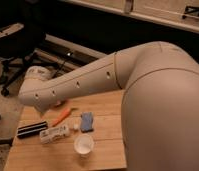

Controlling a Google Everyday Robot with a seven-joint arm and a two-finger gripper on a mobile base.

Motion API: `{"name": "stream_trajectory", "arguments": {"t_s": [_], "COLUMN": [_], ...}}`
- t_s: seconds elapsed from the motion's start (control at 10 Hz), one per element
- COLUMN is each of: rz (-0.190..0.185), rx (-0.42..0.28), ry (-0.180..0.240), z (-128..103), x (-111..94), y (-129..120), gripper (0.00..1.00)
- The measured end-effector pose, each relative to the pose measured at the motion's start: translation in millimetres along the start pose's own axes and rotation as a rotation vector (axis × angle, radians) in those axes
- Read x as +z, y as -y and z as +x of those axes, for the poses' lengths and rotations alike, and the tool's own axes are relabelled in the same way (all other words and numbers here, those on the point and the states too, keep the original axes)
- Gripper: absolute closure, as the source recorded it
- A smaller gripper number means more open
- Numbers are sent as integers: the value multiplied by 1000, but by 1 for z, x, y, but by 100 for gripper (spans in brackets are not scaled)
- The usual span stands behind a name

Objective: Place the eraser on the white sponge

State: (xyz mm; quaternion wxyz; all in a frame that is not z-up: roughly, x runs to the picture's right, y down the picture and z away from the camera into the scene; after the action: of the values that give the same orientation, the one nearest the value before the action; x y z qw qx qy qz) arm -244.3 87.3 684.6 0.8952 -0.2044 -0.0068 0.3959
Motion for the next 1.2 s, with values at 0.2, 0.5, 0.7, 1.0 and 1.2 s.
{"name": "stream_trajectory", "arguments": {"t_s": [0.2,0.5,0.7,1.0,1.2], "rz": [-11,-31,-39,-53,-60], "rx": [-79,-168,-209,-284,-322], "ry": [10,10,1,4,4], "z": [-4,-13,-20,-32,-40], "x": [5,14,22,33,41], "y": [-17,-41,-50,-60,-68], "gripper": [35,35,35,35,35]}}
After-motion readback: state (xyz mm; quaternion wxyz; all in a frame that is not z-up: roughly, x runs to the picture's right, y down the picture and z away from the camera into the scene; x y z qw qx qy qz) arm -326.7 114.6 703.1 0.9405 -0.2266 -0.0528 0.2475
